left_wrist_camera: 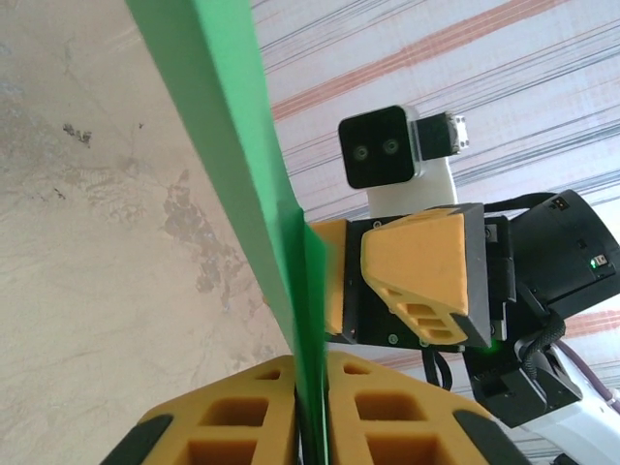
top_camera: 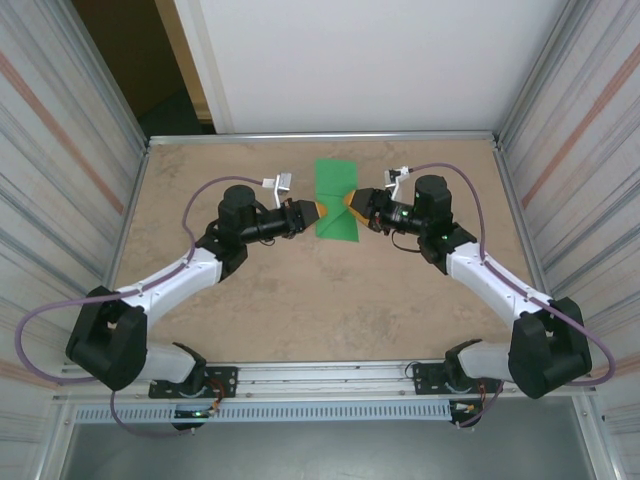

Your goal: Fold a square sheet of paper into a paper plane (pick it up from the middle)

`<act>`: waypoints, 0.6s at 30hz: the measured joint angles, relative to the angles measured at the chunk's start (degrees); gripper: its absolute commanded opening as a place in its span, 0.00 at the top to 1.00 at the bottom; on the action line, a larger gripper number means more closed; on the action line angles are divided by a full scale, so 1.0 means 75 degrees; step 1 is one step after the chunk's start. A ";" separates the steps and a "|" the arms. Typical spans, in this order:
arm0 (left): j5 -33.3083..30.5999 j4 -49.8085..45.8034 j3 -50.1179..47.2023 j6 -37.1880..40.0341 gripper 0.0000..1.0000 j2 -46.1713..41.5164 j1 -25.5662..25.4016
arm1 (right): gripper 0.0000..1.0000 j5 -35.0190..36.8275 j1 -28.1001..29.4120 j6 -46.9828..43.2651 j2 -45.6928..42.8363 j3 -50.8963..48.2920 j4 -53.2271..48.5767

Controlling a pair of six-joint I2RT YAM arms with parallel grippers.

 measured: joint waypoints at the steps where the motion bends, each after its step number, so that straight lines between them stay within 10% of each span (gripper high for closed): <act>1: -0.0003 -0.0029 0.0000 0.0058 0.86 0.0006 0.0035 | 0.42 0.0085 -0.0041 -0.0087 -0.0032 0.0006 -0.0216; 9: -0.0592 -0.1886 0.0178 0.1475 0.87 0.0006 0.0245 | 0.29 0.1568 -0.0353 -0.1081 -0.0539 0.0044 -0.2238; 18: -0.3171 -0.5965 0.1565 0.3914 0.87 0.0085 0.0213 | 0.24 0.2938 -0.0353 -0.1603 -0.0542 -0.0096 -0.3080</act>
